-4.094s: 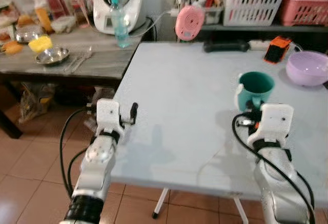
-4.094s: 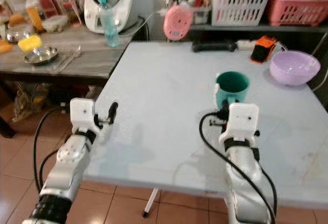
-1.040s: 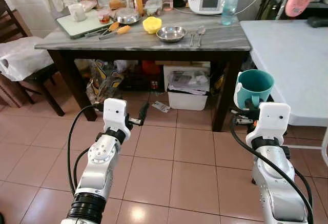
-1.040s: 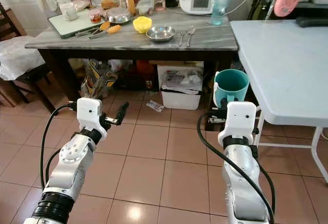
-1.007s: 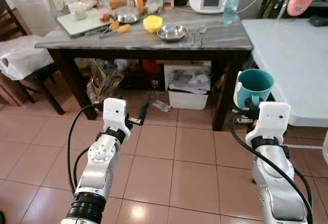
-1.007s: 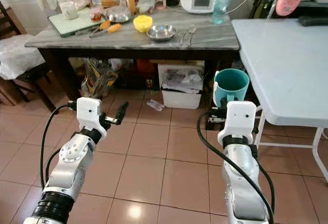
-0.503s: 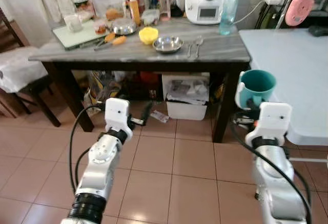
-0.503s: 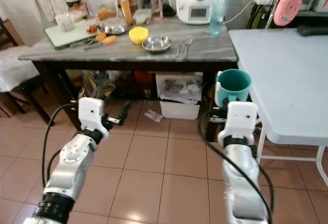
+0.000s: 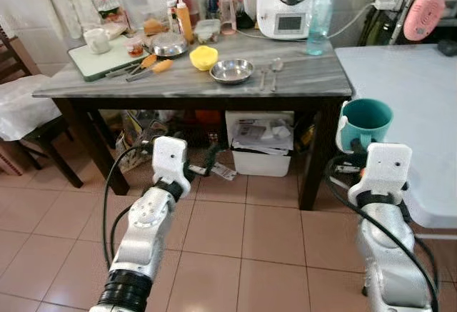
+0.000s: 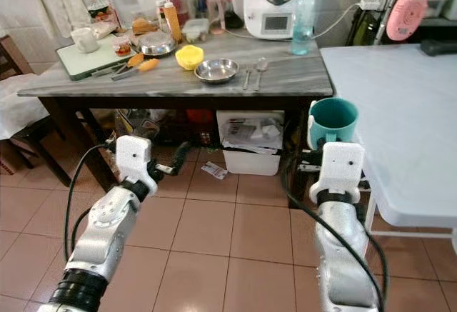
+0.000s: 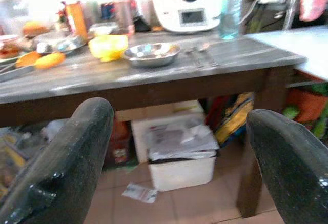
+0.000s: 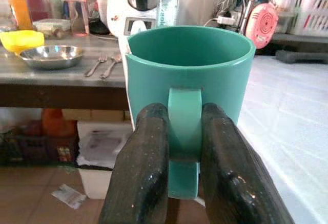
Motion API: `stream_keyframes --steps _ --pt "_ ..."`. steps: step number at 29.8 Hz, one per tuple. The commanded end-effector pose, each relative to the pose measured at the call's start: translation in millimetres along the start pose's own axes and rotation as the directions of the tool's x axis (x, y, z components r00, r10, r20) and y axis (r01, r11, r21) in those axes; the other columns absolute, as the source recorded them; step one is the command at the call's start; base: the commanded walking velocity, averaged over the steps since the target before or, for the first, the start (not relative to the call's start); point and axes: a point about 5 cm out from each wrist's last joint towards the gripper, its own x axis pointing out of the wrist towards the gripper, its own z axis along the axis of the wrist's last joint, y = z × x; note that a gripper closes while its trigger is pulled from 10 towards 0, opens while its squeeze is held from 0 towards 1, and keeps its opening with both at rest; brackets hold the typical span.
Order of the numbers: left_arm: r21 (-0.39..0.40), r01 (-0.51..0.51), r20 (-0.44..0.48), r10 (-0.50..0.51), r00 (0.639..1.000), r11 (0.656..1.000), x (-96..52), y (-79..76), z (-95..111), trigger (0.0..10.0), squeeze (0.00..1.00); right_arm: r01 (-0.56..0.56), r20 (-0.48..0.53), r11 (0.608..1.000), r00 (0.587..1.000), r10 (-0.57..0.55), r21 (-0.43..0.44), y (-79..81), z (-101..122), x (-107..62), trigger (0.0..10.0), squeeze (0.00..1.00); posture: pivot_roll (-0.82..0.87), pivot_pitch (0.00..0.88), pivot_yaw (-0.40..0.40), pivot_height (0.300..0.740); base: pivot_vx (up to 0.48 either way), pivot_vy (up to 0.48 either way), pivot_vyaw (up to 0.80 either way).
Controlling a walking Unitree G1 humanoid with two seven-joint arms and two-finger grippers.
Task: Setting the table
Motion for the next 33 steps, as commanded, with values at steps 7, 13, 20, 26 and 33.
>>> stream_keyframes --steps 7,13,20,26,33 --pt "-0.001 0.019 0.012 -0.019 1.0 1.0 3.4 -5.2 3.7 10.0 0.0 0.04 0.018 0.999 0.999 -0.04 -0.012 -8.9 3.8 3.6 10.0 0.0 -0.13 0.0 0.078 0.74 0.369 0.0 0.0" --pt "0.0 0.019 0.014 -0.019 1.0 1.0 3.9 -4.7 4.1 10.0 0.0 0.033 0.024 0.999 0.999 -0.032 -0.039 -8.0 4.4 4.2 10.0 0.0 -0.13 0.0 0.079 0.74 0.364 0.0 0.0" --pt "0.001 0.02 0.015 -0.02 1.0 1.0 3.9 -4.6 4.5 10.0 0.0 0.036 0.023 0.999 0.999 -0.035 -0.035 -7.5 3.9 3.9 10.0 0.0 -0.13 0.0 0.081 0.74 0.364 0.0 0.53" --pt "0.0 0.02 0.014 -0.02 1.0 1.0 3.5 -4.7 4.3 10.0 0.0 0.039 0.019 0.999 0.999 -0.039 -0.032 -7.3 3.4 3.4 10.0 0.0 -0.12 0.0 0.08 0.74 0.363 0.0 0.15" --pt "-0.003 0.021 0.015 -0.02 1.0 1.0 3.8 -5.6 4.3 10.0 0.0 0.046 0.017 0.998 0.999 -0.046 -0.037 -8.9 3.1 4.1 10.0 0.0 -0.13 0.0 0.079 0.74 0.361 0.0 0.0"
